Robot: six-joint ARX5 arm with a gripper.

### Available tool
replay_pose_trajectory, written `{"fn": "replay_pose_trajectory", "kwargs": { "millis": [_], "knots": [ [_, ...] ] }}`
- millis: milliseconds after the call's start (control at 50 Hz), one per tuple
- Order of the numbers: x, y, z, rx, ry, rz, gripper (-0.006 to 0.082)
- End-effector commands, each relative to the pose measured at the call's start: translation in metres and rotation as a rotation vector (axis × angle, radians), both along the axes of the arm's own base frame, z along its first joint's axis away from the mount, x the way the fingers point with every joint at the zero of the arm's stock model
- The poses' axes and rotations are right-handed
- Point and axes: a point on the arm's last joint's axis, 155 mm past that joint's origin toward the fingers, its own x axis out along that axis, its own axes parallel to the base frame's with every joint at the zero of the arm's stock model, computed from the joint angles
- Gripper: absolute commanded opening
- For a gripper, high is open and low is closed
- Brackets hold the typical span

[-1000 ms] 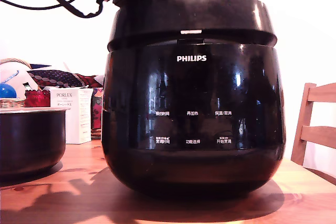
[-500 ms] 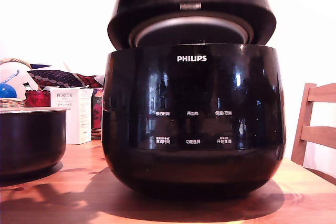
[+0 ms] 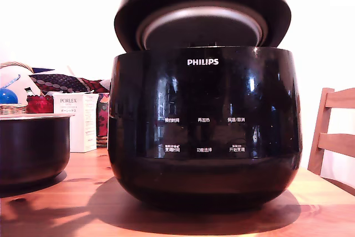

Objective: Open the rice cooker by pressing the large metal button on the top of its lid with medium force

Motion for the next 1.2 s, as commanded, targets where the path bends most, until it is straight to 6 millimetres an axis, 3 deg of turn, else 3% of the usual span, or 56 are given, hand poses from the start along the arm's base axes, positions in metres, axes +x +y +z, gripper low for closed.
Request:
{"fn": "replay_pose_trajectory", "kwargs": {
  "millis": [0, 280, 600, 940, 1180],
  "knots": [
    [-0.001, 0.006, -0.016, 0.026, 0.022, 0.016, -0.0021],
    [0.004, 0.041, -0.001, 0.051, -0.025, 0.12, -0.0021],
    [0.018, 0.108, 0.021, 0.036, -0.068, 0.292, -0.0021],
    [0.019, 0.178, 0.039, 0.033, -0.118, 0.485, -0.0021],
    [0.016, 0.21, 0.046, 0.025, -0.135, 0.583, -0.0021]
  ]
}}
